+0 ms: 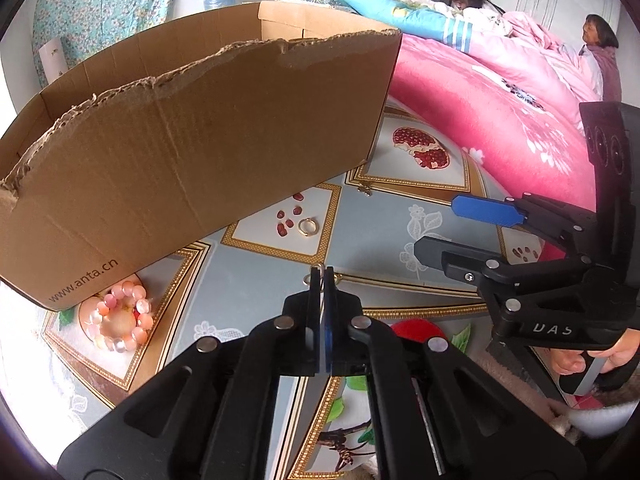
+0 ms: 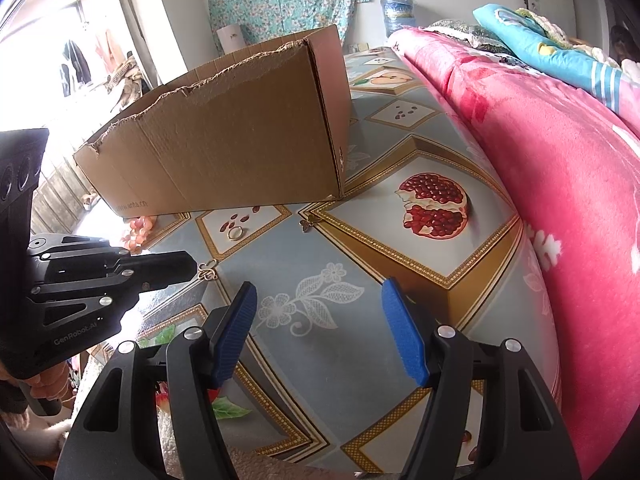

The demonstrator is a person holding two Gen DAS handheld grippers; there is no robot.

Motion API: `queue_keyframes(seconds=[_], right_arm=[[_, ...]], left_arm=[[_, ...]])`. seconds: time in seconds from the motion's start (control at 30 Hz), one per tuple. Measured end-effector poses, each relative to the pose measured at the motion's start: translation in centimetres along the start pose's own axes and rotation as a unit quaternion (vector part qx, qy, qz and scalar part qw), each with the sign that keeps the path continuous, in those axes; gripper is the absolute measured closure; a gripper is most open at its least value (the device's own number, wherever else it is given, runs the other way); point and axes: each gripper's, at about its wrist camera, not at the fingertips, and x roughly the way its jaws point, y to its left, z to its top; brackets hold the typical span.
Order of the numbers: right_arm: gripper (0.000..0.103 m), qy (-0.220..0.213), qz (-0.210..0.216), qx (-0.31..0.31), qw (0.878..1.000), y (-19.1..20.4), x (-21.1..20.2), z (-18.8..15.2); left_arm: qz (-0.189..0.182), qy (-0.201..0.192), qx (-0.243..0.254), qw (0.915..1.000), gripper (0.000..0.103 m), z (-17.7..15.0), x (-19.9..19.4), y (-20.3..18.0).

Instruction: Organize jewelry

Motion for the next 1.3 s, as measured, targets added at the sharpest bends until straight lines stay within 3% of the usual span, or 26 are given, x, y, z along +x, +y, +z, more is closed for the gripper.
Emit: queue_keyframes(seconds=[0.27, 0.47, 0.67, 0.87, 1.03, 1.23, 1.3], right_arm=[[0.039, 0.005, -0.007, -0.001, 1.0, 0.2, 0.0, 0.0], [0.039, 0.007, -0.011, -0.005, 1.0, 0.3, 0.0, 0.0], [0.039, 0.004, -0.011, -0.005, 1.0, 0.3, 0.1, -0.1], [0.039, 0.0, -0.01, -0.011, 1.0, 0.4, 0.1, -0.2], [0.039, -0.004, -0.003, -0.01, 1.0, 0.2, 0.1, -0.2], [0.039, -0.007, 0.002, -0.008, 1.0, 0.1, 0.0, -0.3], [0.039, -0.008, 0.003, -0.006, 1.0, 0.1, 0.0, -0.3]], left_arm=[[-0.027, 0.006, -0.022, 0.9994, 0.084, -0.5, 0.5, 0.3], [-0.035, -0.007, -0.015, 0.9993, 0.084, -0.2, 0.9, 0.5], [-0.021, -0.015, 0.022, 0.9994, 0.084, 0.0, 1.1, -0.2], [0.018, -0.012, 0.072, 0.9971, 0.083, 0.0, 1.1, -1.4], [0.017, -0.001, 0.06, 0.9981, 0.076, 0.5, 1.3, -0.6], [0.015, 0.011, 0.056, 0.9983, 0.077, 0.9, 1.5, -0.4], [0.016, 0.014, 0.055, 0.9983, 0.085, 0.9, 1.5, -0.3]])
